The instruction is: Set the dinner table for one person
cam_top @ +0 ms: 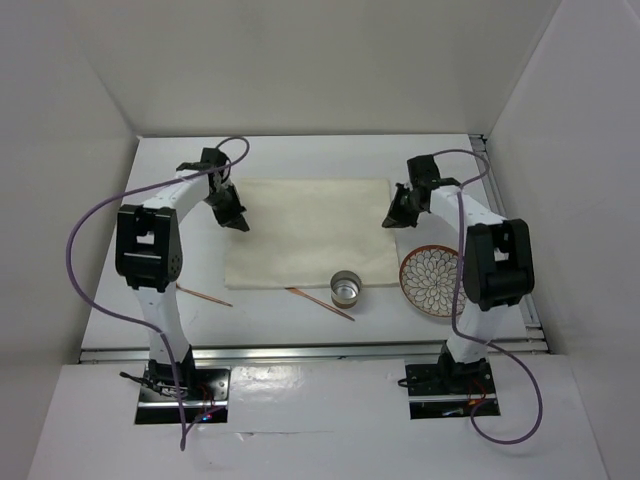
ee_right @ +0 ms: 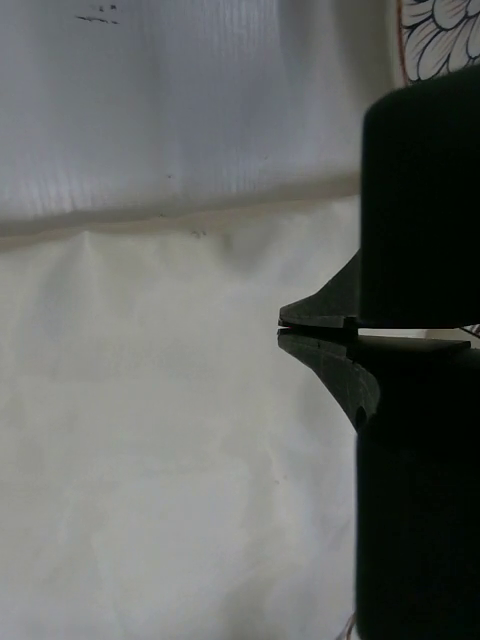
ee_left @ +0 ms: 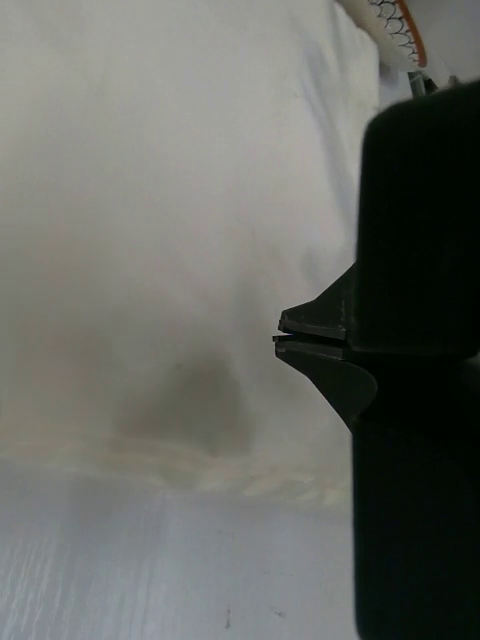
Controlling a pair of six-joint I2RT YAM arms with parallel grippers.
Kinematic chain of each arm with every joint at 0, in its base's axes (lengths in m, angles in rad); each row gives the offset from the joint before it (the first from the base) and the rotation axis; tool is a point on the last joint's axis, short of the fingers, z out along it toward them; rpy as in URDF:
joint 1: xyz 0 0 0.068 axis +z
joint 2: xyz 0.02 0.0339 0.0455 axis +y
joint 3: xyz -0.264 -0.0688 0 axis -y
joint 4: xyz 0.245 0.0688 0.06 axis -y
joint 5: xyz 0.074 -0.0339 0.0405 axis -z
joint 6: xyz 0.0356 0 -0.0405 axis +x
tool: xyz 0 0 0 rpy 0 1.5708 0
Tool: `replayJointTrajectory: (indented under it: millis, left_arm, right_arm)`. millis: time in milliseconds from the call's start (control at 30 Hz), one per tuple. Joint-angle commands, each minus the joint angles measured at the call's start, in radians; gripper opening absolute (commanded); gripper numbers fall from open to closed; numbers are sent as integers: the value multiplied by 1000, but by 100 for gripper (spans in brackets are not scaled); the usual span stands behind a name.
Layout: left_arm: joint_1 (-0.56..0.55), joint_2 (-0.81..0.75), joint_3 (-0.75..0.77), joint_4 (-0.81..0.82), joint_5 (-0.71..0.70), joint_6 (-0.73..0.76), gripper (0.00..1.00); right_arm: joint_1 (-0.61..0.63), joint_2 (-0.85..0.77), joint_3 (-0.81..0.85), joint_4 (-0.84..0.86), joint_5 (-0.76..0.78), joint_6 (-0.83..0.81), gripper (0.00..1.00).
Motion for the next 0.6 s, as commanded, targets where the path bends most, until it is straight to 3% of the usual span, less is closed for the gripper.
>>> replayJointTrajectory:
  millis: [0, 567]
  left_arm:
    - [12, 31, 33, -5, -46, -21, 0]
    - [3, 266, 160, -32, -105, -2, 0]
  right_arm:
    - [5, 55, 53, -9, -4, 10, 0]
    - [14, 237, 53, 9, 72, 59, 0]
